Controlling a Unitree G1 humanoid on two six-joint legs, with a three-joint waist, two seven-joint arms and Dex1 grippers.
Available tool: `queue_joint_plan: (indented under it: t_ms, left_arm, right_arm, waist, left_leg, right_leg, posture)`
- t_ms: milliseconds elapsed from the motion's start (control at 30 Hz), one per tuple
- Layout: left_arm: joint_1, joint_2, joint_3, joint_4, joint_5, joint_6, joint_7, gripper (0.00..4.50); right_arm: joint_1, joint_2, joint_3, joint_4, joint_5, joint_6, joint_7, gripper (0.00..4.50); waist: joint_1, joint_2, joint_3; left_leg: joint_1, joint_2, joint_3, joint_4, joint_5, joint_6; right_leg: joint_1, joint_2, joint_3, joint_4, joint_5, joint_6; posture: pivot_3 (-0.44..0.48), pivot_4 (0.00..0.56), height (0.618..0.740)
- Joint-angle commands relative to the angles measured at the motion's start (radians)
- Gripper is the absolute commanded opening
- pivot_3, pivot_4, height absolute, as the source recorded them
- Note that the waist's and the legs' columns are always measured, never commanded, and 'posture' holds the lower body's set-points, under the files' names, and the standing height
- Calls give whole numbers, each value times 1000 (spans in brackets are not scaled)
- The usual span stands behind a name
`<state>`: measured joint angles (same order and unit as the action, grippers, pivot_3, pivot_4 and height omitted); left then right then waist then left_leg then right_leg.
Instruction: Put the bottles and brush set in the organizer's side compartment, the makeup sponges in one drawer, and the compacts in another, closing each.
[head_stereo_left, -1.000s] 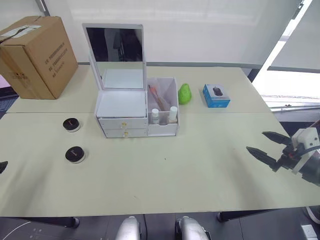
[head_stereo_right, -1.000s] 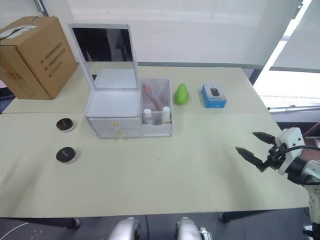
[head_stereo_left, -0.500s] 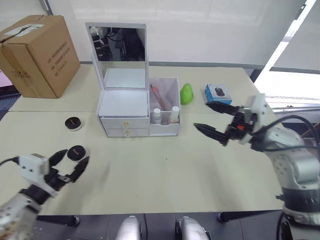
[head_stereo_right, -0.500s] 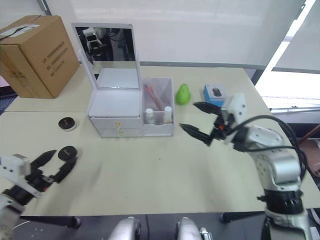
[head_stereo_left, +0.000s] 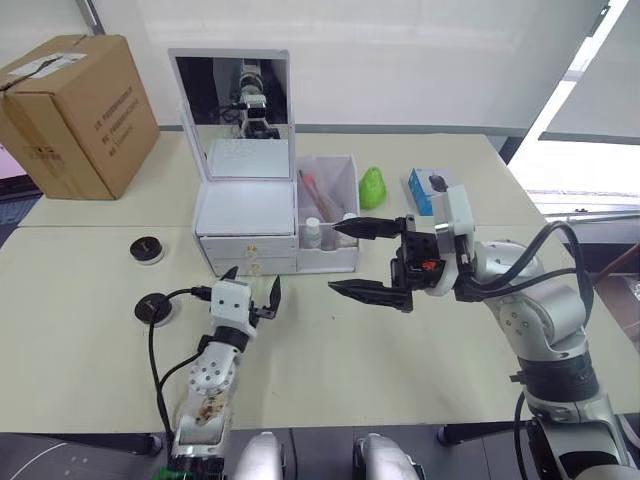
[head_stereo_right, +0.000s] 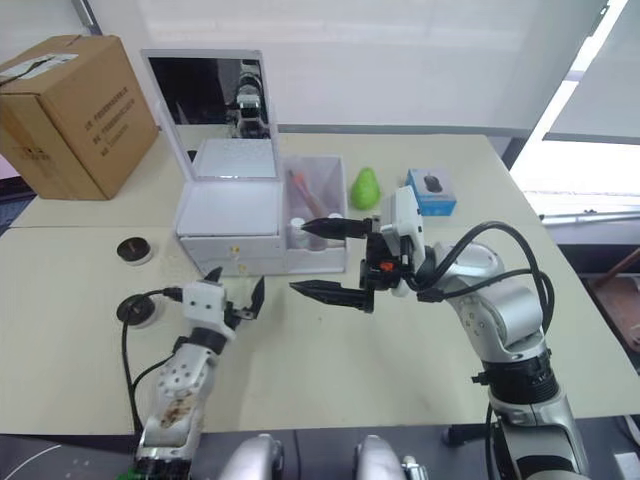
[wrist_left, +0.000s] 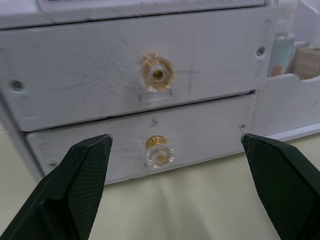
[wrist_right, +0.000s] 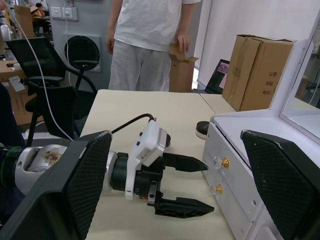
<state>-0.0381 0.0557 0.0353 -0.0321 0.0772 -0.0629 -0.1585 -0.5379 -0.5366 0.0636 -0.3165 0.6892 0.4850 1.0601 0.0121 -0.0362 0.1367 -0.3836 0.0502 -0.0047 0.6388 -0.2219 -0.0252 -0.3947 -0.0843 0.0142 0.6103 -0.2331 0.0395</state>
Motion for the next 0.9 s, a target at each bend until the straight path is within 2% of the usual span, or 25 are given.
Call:
queue_joint_plan:
  t_ms: [33,333,433,767,900]
  left_arm:
    - [-46,-8,1,49,0,-48,47,4432]
    - [-45,-6,-20,69,-9,-64,63,4432]
    - [-49,-4,-21,72,-15,-64,62,3847]
    - [-59,-4,-14,93,-24,-48,67,632]
    - [-58,-1,-17,94,-29,-43,65,559]
  right_arm:
    - [-14,1,-10,-26,6,-1,-5,4500]
    - [-1,-4,-13,-35,-8,2,-27,4500]
    - [4,-5,-16,-40,-9,5,-33,4500]
    - [12,-11,-21,-48,-10,7,-47,4500]
    - [13,-12,-22,-48,-10,7,-51,4500]
  waist:
    - [0,0,0]
    - [1,0,0]
    - [1,0,0]
    - [1,0,0]
    - [1,0,0]
  left_leg:
    - [0,0,0,0,0,0]
    - [0,0,0,0,0,0]
    - [0,0,0,0,0,0]
    - [0,0,0,0,0,0]
    - [0,0,0,0,0,0]
  right_leg:
    - [0,0,0,0,0,0]
    - [0,0,0,0,0,1]
    - [0,0,0,0,0,1]
    - [0,0,0,0,0,1]
    - [0,0,0,0,-1,1]
  posture:
    - [0,150,722]
    - [0,150,722]
    - [0,150,722]
    - [0,150,722]
    - [0,150,722]
